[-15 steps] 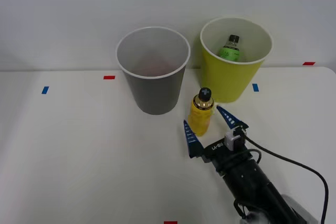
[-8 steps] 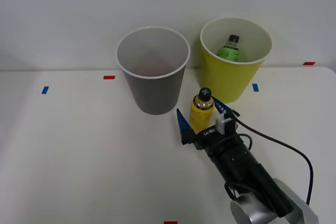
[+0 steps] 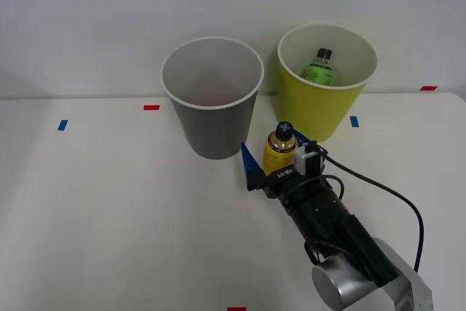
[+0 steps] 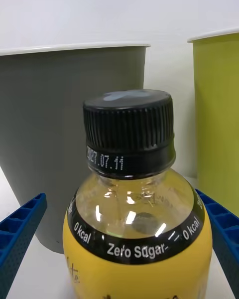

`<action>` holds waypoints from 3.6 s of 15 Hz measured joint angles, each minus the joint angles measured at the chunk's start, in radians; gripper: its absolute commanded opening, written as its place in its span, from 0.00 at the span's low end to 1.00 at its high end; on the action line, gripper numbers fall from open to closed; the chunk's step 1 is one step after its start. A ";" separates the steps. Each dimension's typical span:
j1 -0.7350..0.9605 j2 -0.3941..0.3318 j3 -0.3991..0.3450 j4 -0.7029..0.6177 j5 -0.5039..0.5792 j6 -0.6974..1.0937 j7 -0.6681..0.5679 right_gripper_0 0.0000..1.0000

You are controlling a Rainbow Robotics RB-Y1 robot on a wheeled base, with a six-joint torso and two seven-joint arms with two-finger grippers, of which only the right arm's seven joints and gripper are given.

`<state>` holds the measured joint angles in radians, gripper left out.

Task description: Put cans in the gray bin, plastic bottles in the light green bin

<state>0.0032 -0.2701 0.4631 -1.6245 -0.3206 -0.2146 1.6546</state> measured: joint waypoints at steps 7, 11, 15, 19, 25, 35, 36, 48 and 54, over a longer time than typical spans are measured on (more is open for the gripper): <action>-0.001 0.000 -0.007 0.000 0.000 0.000 0.003 0.38; -0.011 -0.015 -0.009 0.000 0.000 -0.002 0.003 0.00; -0.007 -0.025 -0.009 0.000 -0.004 -0.027 -0.003 0.00; -0.005 -0.033 -0.009 0.000 -0.006 -0.053 -0.004 0.00; 0.044 -0.021 0.016 0.000 -0.008 -0.165 -0.005 0.00; 0.310 -0.074 0.018 -0.349 0.016 -0.219 -0.029 0.00; 0.318 -0.077 0.014 -0.383 0.010 -0.213 -0.037 0.00; 0.190 -0.043 -0.182 -0.721 -0.039 0.081 -0.366 0.00; -0.021 0.018 -0.351 -0.720 -0.080 0.378 -0.413 0.00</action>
<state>-0.0174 -0.2523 0.1122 -2.3444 -0.4009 0.1635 1.2419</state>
